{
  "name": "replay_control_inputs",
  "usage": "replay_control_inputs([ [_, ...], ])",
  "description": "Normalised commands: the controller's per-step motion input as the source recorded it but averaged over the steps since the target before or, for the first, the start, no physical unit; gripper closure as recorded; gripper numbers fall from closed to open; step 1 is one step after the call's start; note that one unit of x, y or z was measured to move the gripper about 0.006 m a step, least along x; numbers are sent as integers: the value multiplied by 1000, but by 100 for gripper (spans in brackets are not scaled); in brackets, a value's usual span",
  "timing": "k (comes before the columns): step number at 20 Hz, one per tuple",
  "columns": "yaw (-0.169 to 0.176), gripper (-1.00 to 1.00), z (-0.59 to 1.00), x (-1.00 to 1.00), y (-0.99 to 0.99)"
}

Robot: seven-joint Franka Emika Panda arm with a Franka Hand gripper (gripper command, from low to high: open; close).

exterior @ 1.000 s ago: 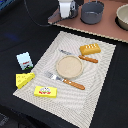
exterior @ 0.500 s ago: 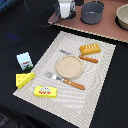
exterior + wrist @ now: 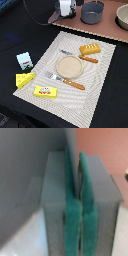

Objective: Interact with the objects in diverse but meaningful ways.

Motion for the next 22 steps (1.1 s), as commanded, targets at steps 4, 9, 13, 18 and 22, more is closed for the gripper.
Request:
replay_control_inputs([
  [4,-10,100,351,156,-605],
  [9,-1,100,135,194,-641],
  [13,0,100,9,179,-699],
  [18,0,100,42,185,-758],
  [22,0,100,58,180,-702],
])
